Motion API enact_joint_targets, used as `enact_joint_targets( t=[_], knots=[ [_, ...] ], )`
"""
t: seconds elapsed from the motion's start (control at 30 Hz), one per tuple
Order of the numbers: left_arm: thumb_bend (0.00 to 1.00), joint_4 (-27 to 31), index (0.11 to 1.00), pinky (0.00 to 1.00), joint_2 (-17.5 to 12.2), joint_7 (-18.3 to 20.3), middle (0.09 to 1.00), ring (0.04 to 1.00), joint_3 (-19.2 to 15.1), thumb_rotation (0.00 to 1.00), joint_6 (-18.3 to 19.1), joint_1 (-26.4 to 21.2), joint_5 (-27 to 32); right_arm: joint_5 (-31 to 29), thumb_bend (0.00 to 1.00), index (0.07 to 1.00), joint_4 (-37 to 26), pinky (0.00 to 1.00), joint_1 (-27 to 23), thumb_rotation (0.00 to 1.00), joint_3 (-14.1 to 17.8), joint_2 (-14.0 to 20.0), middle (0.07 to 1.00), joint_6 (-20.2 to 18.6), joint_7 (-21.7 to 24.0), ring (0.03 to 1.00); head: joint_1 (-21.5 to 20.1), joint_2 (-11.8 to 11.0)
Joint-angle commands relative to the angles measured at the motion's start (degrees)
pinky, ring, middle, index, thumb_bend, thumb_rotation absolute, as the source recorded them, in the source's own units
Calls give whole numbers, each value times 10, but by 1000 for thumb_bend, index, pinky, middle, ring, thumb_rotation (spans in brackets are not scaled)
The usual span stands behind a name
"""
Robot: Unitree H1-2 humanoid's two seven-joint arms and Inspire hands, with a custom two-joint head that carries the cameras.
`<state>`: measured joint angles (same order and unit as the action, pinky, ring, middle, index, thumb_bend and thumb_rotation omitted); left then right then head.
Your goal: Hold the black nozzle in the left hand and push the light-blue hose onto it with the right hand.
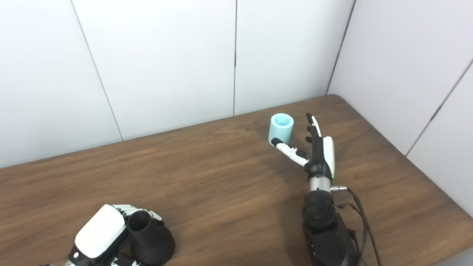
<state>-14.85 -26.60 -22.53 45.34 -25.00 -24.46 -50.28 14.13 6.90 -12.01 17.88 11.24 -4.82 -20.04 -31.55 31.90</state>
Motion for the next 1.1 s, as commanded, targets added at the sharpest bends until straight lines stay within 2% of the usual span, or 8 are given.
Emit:
enact_joint_targets(
  t=[0.0,0.37,0.5,0.7,0.8,0.9,0.97,1.07],
  knots=[
    [521,-10,483,395,-14,9,493,518,30,0,-19,33,-17,-9,941,940,-4,825,-30,437,6,14,952,0,-5,914,-2,0],
    [521,10,478,372,-35,31,499,539,26,0,-19,36,-14,-9,990,923,81,485,-86,424,-4,43,699,4,-16,646,-8,0],
    [521,3,479,394,-37,32,498,543,24,0,-19,36,-5,-2,986,912,104,533,-100,405,-17,48,763,4,-23,697,-9,0],
    [521,3,481,424,-42,41,497,538,20,0,-19,36,1,4,980,920,118,226,-112,388,-35,49,402,-9,-28,347,-8,2],
    [521,3,480,430,-44,43,497,538,19,0,-19,37,6,9,985,920,128,242,-117,382,-44,50,437,-14,-30,374,-9,2],
    [521,7,481,415,-46,49,497,542,17,0,-19,39,7,17,1000,916,140,414,-121,397,-56,54,642,-12,-29,575,-8,3],
    [521,7,481,403,-47,47,497,541,17,0,-19,40,7,11,1000,928,147,361,-123,384,-58,54,548,-10,-26,500,-8,3],
    [521,8,484,412,-49,52,495,544,14,0,-19,41,11,15,1000,933,148,414,-123,393,-64,55,627,-14,-25,571,-8,4]
  ],
)
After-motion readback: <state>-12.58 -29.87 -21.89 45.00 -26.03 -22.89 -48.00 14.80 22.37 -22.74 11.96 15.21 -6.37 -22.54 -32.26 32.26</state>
